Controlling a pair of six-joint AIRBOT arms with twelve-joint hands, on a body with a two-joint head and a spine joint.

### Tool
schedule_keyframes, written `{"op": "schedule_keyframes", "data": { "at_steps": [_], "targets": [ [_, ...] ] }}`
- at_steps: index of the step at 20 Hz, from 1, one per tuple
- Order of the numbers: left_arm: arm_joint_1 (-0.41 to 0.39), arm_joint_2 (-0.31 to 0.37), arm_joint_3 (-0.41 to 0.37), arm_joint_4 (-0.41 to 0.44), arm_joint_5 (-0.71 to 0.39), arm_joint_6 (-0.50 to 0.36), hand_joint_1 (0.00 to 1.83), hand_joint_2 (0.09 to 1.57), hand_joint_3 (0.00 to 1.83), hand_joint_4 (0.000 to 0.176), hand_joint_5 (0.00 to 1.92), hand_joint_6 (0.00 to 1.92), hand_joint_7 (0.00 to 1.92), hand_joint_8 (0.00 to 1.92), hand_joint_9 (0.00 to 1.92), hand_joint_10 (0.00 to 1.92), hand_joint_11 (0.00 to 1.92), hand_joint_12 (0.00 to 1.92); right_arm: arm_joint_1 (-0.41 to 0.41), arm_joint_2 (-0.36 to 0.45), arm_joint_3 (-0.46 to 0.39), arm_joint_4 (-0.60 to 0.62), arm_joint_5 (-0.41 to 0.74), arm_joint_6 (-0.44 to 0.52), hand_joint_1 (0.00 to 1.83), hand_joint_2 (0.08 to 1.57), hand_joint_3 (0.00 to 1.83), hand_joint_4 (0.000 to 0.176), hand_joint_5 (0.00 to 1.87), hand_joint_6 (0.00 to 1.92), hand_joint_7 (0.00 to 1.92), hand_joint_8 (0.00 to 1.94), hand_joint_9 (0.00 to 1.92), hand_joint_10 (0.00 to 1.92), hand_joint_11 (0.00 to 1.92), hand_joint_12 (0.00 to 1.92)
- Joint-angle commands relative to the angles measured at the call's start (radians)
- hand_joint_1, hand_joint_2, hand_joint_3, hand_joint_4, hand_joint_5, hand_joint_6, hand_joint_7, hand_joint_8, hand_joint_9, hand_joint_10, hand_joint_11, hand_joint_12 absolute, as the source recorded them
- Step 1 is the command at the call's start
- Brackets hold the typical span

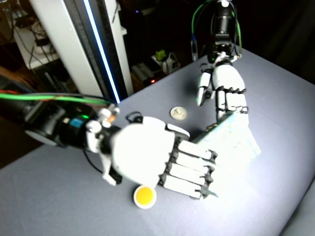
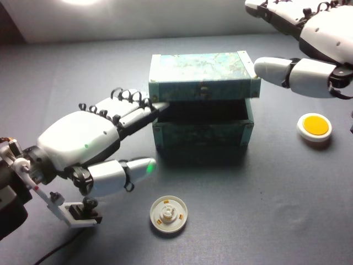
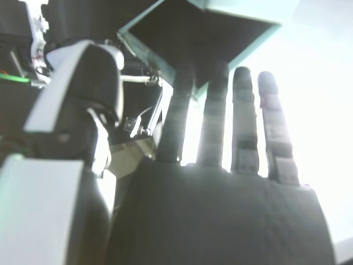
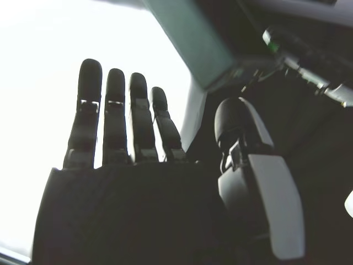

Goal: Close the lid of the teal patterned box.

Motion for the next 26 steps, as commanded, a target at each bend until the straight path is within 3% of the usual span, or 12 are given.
{"op": "schedule_keyframes", "data": {
  "at_steps": [1, 4, 6, 10, 12, 13, 15, 16, 18, 19, 22, 26],
  "targets": [
    [-0.001, 0.011, -0.007, -0.012, -0.138, -0.006, 0.14, 1.43, 0.00, 0.045, 0.00, 0.00, 0.00, 0.00, 0.00, 0.00, 0.00, 0.00, -0.001, 0.016, -0.012, -0.008, 0.162, 0.006, 0.02, 1.34, 0.00, 0.000, 0.00, 0.01, 0.03, 0.02, 0.00, 0.24, 0.00, 1.25],
    [0.023, 0.019, -0.023, -0.010, -0.154, -0.013, 0.13, 1.44, 0.00, 0.032, 0.00, 0.00, 0.00, 0.00, 0.00, 0.00, 0.00, 0.00, -0.053, 0.059, -0.058, -0.008, 0.243, 0.013, 0.02, 1.37, 0.00, 0.000, 0.00, 0.00, 0.03, 0.01, 0.00, 0.26, 0.00, 1.38],
    [0.041, 0.031, -0.040, 0.002, -0.167, -0.019, 0.07, 1.43, 0.00, 0.059, 0.00, 0.00, 0.00, 0.00, 0.00, 0.00, 0.00, 0.00, -0.098, 0.090, -0.085, -0.008, 0.301, 0.035, 0.02, 1.38, 0.00, 0.000, 0.00, 0.00, 0.02, 0.00, 0.00, 0.15, 0.00, 1.29],
    [0.083, 0.065, -0.080, 0.015, -0.217, -0.021, 0.04, 1.45, 0.00, 0.067, 0.00, 0.00, 0.00, 0.00, 0.00, 0.00, 0.00, 0.00, -0.169, 0.144, -0.145, -0.017, 0.428, 0.047, 0.00, 1.40, 0.00, 0.000, 0.00, 0.00, 0.02, 0.00, 0.00, 0.07, 0.00, 0.55],
    [0.102, 0.087, -0.100, 0.017, -0.268, -0.021, 0.02, 1.47, 0.01, 0.043, 0.00, 0.00, 0.00, 0.00, 0.00, 0.00, 0.00, 0.00, -0.201, 0.169, -0.171, -0.019, 0.480, 0.048, 0.00, 1.37, 0.00, 0.000, 0.01, 0.00, 0.07, 0.02, 0.01, 0.20, 0.00, 1.11],
    [0.106, 0.098, -0.109, 0.018, -0.299, -0.018, 0.00, 1.46, 0.00, 0.058, 0.00, 0.00, 0.00, 0.00, 0.00, 0.00, 0.00, 0.00, -0.211, 0.179, -0.180, -0.019, 0.502, 0.050, 0.00, 1.35, 0.00, 0.000, 0.03, 0.01, 0.10, 0.03, 0.01, 0.33, 0.00, 1.40],
    [0.106, 0.120, -0.125, 0.021, -0.341, 0.000, 0.00, 1.43, 0.00, 0.075, 0.00, 0.00, 0.00, 0.00, 0.00, 0.00, 0.00, 0.00, -0.231, 0.200, -0.197, -0.019, 0.548, 0.050, 0.00, 1.34, 0.00, 0.000, 0.05, 0.03, 0.12, 0.03, 0.00, 0.45, 0.00, 1.55],
    [0.106, 0.137, -0.136, 0.021, -0.372, 0.021, 0.00, 1.43, 0.00, 0.111, 0.00, 0.00, 0.00, 0.00, 0.00, 0.00, 0.00, 0.00, -0.247, 0.218, -0.212, -0.019, 0.582, 0.050, 0.00, 1.35, 0.00, 0.000, 0.06, 0.04, 0.12, 0.03, 0.00, 0.45, 0.00, 1.72],
    [0.107, 0.153, -0.146, 0.013, -0.406, 0.040, 0.00, 1.43, 0.00, 0.109, 0.00, 0.00, 0.00, 0.00, 0.00, 0.00, 0.00, 0.00, -0.269, 0.242, -0.230, -0.019, 0.621, 0.050, 0.00, 1.34, 0.00, 0.000, 0.04, 0.05, 0.11, 0.03, 0.00, 0.39, 0.00, 1.74],
    [0.107, 0.160, -0.148, 0.002, -0.424, 0.051, 0.11, 1.46, 0.00, 0.039, 0.00, 0.00, 0.00, 0.00, 0.00, 0.00, 0.00, 0.00, -0.281, 0.257, -0.240, -0.019, 0.639, 0.050, 0.01, 1.36, 0.00, 0.000, 0.04, 0.06, 0.11, 0.02, 0.00, 0.48, 0.00, 1.51],
    [0.110, 0.179, -0.153, -0.044, -0.470, 0.075, 0.24, 1.45, 0.00, 0.008, 0.00, 0.00, 0.00, 0.00, 0.00, 0.00, 0.00, 0.00, -0.320, 0.292, -0.270, -0.005, 0.708, 0.049, 0.02, 1.41, 0.01, 0.000, 0.00, 0.02, 0.05, 0.00, 0.00, 0.26, 0.00, 1.15],
    [0.113, 0.215, -0.168, -0.096, -0.536, 0.126, 0.24, 1.47, 0.00, 0.060, 0.00, 0.00, 0.00, 0.00, 0.00, 0.00, 0.00, 0.00, -0.349, 0.336, -0.305, 0.006, 0.766, 0.022, 0.02, 1.43, 0.01, 0.000, 0.00, 0.00, 0.03, 0.01, 0.00, 0.14, 0.00, 0.86]
  ]
}}
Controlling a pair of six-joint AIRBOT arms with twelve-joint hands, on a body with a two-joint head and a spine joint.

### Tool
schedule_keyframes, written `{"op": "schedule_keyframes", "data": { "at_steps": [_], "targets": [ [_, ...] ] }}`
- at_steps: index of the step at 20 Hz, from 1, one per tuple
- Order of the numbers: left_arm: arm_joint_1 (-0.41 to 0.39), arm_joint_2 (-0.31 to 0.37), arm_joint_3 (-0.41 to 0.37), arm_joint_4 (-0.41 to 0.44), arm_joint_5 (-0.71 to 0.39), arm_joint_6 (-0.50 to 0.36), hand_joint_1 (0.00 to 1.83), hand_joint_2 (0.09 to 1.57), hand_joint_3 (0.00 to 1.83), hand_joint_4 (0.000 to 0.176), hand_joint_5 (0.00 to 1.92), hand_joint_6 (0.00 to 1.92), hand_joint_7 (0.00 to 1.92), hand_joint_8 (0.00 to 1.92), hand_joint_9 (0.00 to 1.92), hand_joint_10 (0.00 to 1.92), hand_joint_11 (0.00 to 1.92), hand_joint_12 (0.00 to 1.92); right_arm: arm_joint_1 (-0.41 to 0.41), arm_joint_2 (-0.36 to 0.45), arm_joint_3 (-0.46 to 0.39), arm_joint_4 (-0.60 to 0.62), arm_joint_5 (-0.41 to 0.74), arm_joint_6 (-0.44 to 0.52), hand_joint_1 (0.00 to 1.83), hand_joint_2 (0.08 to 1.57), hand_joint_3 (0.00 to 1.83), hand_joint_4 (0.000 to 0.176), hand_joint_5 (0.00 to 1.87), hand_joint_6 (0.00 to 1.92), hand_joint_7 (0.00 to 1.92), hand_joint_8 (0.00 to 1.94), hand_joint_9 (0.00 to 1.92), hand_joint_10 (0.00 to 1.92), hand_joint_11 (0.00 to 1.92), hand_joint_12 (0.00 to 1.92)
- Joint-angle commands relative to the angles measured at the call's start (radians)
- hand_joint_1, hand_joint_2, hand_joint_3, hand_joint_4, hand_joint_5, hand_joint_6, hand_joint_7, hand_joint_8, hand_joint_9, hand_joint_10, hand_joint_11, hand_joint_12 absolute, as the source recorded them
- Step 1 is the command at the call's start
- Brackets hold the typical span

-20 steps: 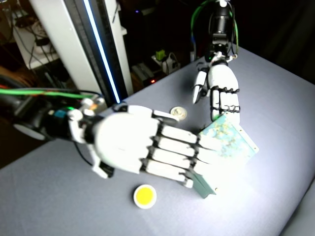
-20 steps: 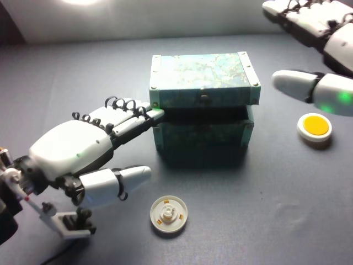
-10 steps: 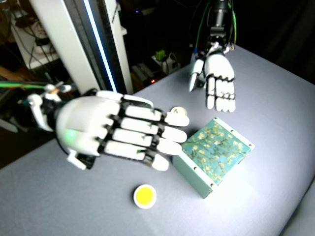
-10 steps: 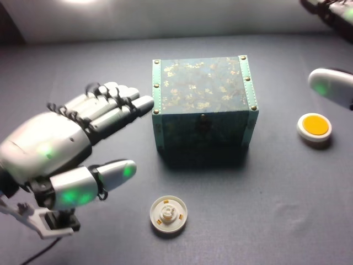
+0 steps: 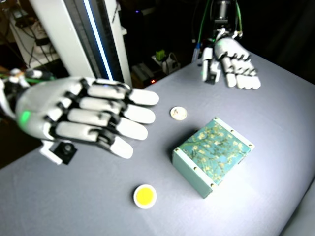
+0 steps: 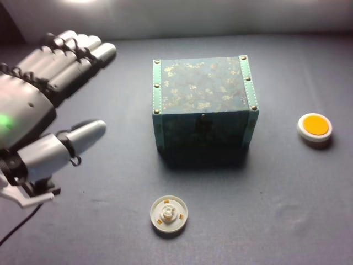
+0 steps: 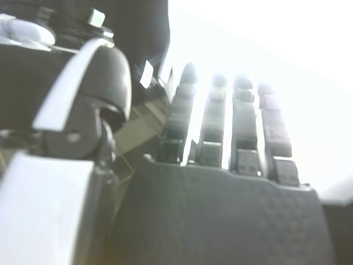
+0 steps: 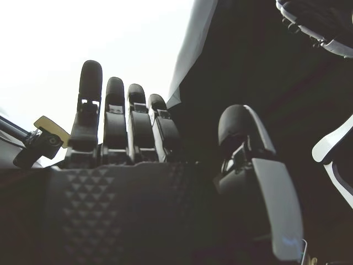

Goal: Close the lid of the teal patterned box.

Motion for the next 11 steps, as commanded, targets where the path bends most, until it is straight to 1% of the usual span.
{"op": "schedule_keyframes", "data": {
  "at_steps": [1, 2, 3, 4, 5, 6, 7, 8, 9, 10, 11],
  "targets": [
    [-0.002, 0.014, -0.003, -0.015, -0.171, 0.012, 0.24, 1.47, 0.00, 0.060, 0.00, 0.00, 0.00, 0.00, 0.00, 0.00, 0.00, 0.00, 0.002, 0.014, -0.009, 0.008, 0.150, -0.010, 0.02, 1.43, 0.01, 0.000, 0.00, 0.00, 0.03, 0.01, 0.00, 0.14, 0.00, 0.86],
    [0.002, 0.023, -0.007, -0.030, -0.199, 0.023, 0.25, 1.47, 0.00, 0.108, 0.00, 0.00, 0.00, 0.00, 0.00, 0.00, 0.00, 0.00, -0.003, 0.020, -0.016, 0.008, 0.163, -0.018, 0.00, 1.44, 0.01, 0.000, 0.00, 0.00, 0.00, 0.00, 0.00, 0.01, 0.00, 0.79],
    [0.004, 0.030, -0.010, -0.037, -0.213, 0.030, 0.24, 1.48, 0.00, 0.119, 0.00, 0.00, 0.00, 0.00, 0.00, 0.00, 0.00, 0.00, -0.006, 0.023, -0.020, 0.008, 0.174, -0.023, 0.07, 1.43, 0.00, 0.000, 0.00, 0.00, 0.00, 0.00, 0.00, 0.00, 0.00, 0.72],
    [0.008, 0.044, -0.016, -0.047, -0.245, 0.046, 0.27, 1.48, 0.00, 0.121, 0.00, 0.00, 0.00, 0.00, 0.00, 0.00, 0.00, 0.00, -0.015, 0.030, -0.026, 0.008, 0.198, -0.027, 0.14, 1.41, 0.00, 0.004, 0.00, 0.00, 0.00, 0.00, 0.03, 0.02, 0.00, 0.76],
    [0.010, 0.055, -0.021, -0.054, -0.266, 0.057, 0.27, 1.48, 0.00, 0.121, 0.00, 0.00, 0.00, 0.00, 0.00, 0.00, 0.00, 0.00, -0.024, 0.035, -0.031, 0.008, 0.221, -0.027, 0.14, 1.41, 0.00, 0.004, 0.00, 0.00, 0.00, 0.00, 0.03, 0.02, 0.00, 0.76],
    [0.013, 0.063, -0.024, -0.060, -0.293, 0.064, 0.23, 1.45, 0.00, 0.147, 0.00, 0.00, 0.00, 0.00, 0.06, 0.04, 0.00, 1.34, -0.033, 0.039, -0.035, 0.008, 0.244, -0.027, 0.27, 1.38, 0.00, 0.015, 0.00, 0.00, 0.00, 0.00, 0.01, 0.21, 0.00, 0.90],
    [0.017, 0.069, -0.027, -0.065, -0.314, 0.070, 0.23, 1.45, 0.00, 0.147, 0.00, 0.00, 0.00, 0.00, 0.06, 0.04, 0.00, 1.34, -0.043, 0.044, -0.040, 0.008, 0.266, -0.027, 0.27, 1.38, 0.00, 0.015, 0.00, 0.00, 0.00, 0.00, 0.01, 0.21, 0.00, 0.90],
    [0.022, 0.072, -0.029, -0.070, -0.336, 0.073, 0.21, 1.46, 0.00, 0.149, 0.00, 0.00, 0.00, 0.00, 0.01, 0.01, 0.00, 0.99, -0.055, 0.048, -0.044, 0.008, 0.290, -0.027, 0.28, 1.39, 0.01, 0.018, 0.00, 0.00, 0.00, 0.00, 0.00, 0.40, 0.00, 1.08],
    [0.030, 0.073, -0.029, -0.081, -0.357, 0.068, 0.36, 1.43, 0.00, 0.129, 0.00, 0.00, 0.00, 0.00, 0.09, 0.03, 0.00, 0.62, -0.069, 0.053, -0.051, 0.008, 0.318, -0.027, 0.28, 1.34, 0.00, 0.017, 0.01, 0.01, 0.02, 0.01, 0.00, 0.57, 0.00, 1.80],
    [0.029, 0.074, -0.028, -0.086, -0.358, 0.061, 0.55, 1.34, 0.00, 0.160, 0.00, 0.00, 0.00, 0.00, 0.07, 0.02, 0.00, 0.73, -0.077, 0.058, -0.055, 0.008, 0.335, -0.027, 0.20, 1.33, 0.00, 0.029, 0.00, 0.00, 0.00, 0.00, 0.00, 0.32, 0.00, 1.79],
    [0.026, 0.073, -0.027, -0.084, -0.358, 0.061, 0.55, 1.34, 0.00, 0.160, 0.00, 0.00, 0.00, 0.00, 0.07, 0.02, 0.00, 0.73, -0.089, 0.061, -0.059, 0.008, 0.350, -0.027, 0.20, 1.33, 0.00, 0.029, 0.00, 0.00, 0.00, 0.00, 0.00, 0.32, 0.00, 1.79]
  ]
}}
